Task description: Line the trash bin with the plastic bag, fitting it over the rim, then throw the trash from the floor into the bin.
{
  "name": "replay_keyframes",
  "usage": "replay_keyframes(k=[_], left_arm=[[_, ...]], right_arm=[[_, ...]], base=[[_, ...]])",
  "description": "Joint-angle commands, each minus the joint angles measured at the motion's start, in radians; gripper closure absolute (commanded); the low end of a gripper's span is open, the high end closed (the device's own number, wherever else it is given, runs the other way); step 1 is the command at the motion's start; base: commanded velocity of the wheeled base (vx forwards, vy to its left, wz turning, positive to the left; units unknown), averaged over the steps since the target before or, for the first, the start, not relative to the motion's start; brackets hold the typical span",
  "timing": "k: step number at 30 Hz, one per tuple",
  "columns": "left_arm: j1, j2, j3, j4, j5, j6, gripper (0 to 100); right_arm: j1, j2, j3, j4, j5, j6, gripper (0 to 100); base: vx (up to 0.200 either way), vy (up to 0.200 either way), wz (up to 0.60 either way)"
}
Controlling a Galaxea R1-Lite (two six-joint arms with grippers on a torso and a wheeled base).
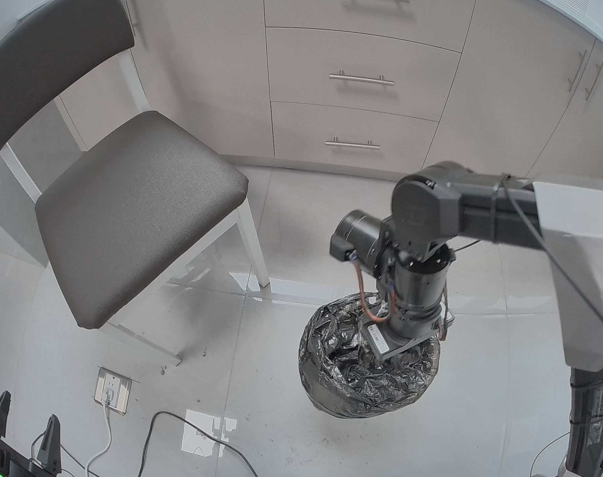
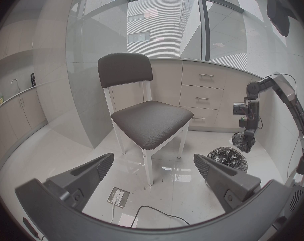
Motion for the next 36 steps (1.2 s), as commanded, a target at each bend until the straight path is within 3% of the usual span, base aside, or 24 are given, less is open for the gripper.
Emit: replay_keyframes(k=[1,26,27,36], left_arm=[[0.000,-0.016,0.018,0.000,0.000,-0.001,0],[0.000,-0.016,0.018,0.000,0.000,-0.001,0],[0.000,-0.016,0.018,0.000,0.000,-0.001,0],[0.000,-0.016,0.018,0.000,0.000,-0.001,0]], right_arm=[[0.025,0.118,0.000,-0.007,0.004,0.030,100],[-0.049,0.268,0.000,-0.018,0.006,0.065,100],[-0.064,0.278,0.000,-0.020,0.007,0.063,0],[-0.087,0.288,0.000,-0.096,-0.005,0.071,0]], base=[[0.000,0.000,0.00],[0.000,0.000,0.00],[0.000,0.000,0.00],[0.000,0.000,0.00]])
